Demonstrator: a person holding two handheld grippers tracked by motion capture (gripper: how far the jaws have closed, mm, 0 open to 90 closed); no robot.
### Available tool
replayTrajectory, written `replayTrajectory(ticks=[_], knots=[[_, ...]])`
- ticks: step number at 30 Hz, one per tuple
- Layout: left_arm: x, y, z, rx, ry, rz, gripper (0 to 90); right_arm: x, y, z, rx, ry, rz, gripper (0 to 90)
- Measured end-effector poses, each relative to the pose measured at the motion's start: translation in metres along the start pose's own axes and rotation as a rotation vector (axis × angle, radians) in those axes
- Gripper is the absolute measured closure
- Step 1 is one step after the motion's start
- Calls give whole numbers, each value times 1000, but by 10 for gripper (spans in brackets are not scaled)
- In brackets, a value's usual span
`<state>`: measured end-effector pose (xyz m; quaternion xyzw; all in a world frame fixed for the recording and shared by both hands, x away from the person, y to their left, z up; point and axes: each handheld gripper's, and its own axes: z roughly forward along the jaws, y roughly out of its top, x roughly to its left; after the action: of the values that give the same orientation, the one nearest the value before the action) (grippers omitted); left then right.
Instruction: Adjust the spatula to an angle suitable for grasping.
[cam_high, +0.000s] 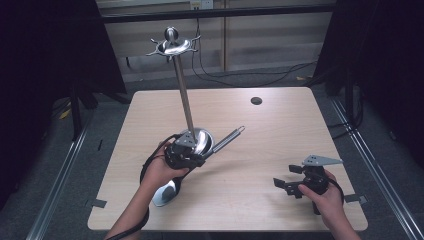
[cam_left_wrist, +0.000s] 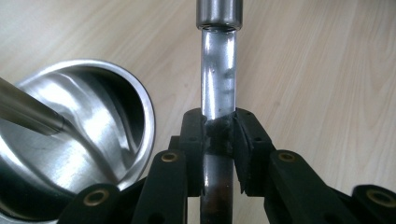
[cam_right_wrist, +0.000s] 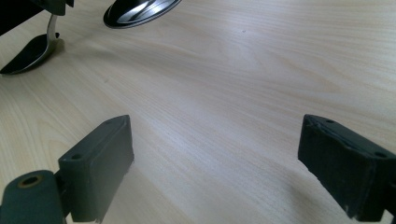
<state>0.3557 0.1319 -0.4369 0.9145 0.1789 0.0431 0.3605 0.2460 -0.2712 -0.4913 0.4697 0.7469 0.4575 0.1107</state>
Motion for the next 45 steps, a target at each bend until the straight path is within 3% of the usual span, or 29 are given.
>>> replayTrajectory(ticks=[6, 7, 10, 11, 13, 15, 24, 37, 42, 45], knots=[[1, 2, -11, -71, -5, -31, 753, 0, 0, 0, -1, 1, 3, 102], [0, 2, -14, -122, -2, -37, 753, 0, 0, 0, -2, 0, 3, 102], [0, 2, -17, -150, -8, -45, 753, 0, 0, 0, -2, 0, 3, 102], [1, 1, -20, -190, -18, -60, 753, -1, 0, -1, -5, 3, 4, 102], [1, 1, -23, -197, -13, -63, 753, -1, 0, -1, -4, -2, 4, 102], [1, -1, -28, -245, -16, -75, 753, -1, 0, -1, -4, 0, 4, 102], [-1, -12, -40, -343, 13, -112, 753, -1, 1, 0, -4, 3, 2, 102], [-5, -14, -58, -444, 39, -126, 753, 0, 4, 4, -1, 18, -4, 102], [-6, -13, -63, -450, 61, -120, 753, 1, 4, 5, 0, 15, -7, 102], [-5, -14, -66, -478, 61, -137, 753, 1, 5, 6, -1, 21, -7, 102]])
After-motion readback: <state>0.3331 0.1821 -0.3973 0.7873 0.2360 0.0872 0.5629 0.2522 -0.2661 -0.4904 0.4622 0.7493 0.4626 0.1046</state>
